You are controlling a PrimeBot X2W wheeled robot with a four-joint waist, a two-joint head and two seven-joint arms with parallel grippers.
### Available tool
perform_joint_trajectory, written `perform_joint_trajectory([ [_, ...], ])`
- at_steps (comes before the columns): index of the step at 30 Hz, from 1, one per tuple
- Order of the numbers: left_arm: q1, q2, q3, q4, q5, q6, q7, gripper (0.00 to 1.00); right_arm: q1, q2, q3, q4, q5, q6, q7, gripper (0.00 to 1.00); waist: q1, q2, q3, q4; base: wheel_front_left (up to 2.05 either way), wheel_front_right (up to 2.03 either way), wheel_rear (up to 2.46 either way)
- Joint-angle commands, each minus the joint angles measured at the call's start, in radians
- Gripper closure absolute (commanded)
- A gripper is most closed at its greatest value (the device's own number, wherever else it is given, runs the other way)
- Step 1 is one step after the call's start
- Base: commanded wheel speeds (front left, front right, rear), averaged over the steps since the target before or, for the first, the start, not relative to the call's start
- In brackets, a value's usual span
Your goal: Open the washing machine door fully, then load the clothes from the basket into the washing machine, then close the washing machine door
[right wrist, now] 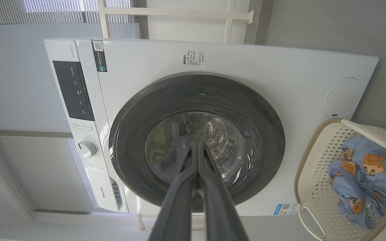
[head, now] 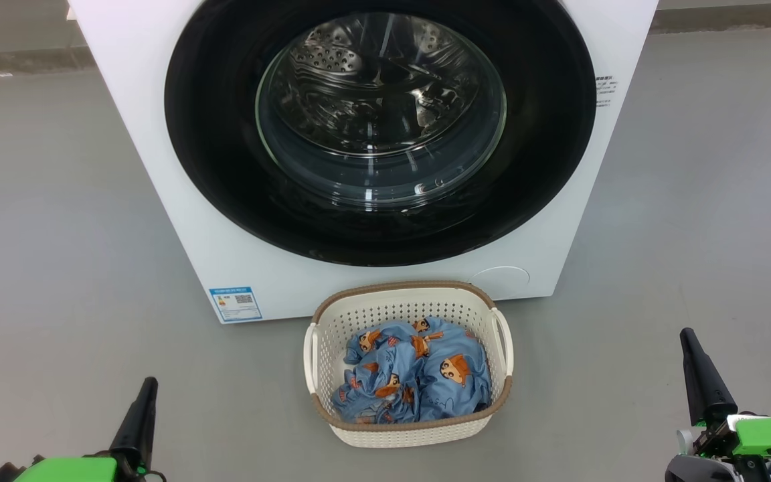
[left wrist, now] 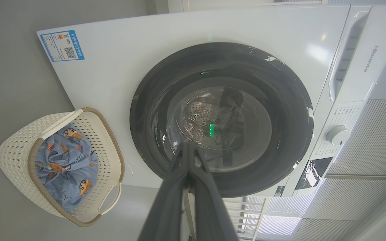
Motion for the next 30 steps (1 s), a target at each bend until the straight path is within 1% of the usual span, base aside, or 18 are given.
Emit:
perform_joint_trajectory([
  [1, -0.046, 0.014, 0.035, -0.024, 0.010, -0.001, 0.004, 1.00, -0.040, -0.003, 0.021, -0.028, -0.009, 0.001, 0.007, 1.00, 0.0000, 0.0000, 0.000, 0.000, 0.00, 0.00, 0.00],
  [30, -0.046, 0.011, 0.039, -0.024, 0.013, -0.001, 0.007, 1.00, -0.040, -0.002, 0.019, -0.028, -0.011, 0.001, 0.009, 1.00, 0.0000, 0.0000, 0.000, 0.000, 0.00, 0.00, 0.00],
])
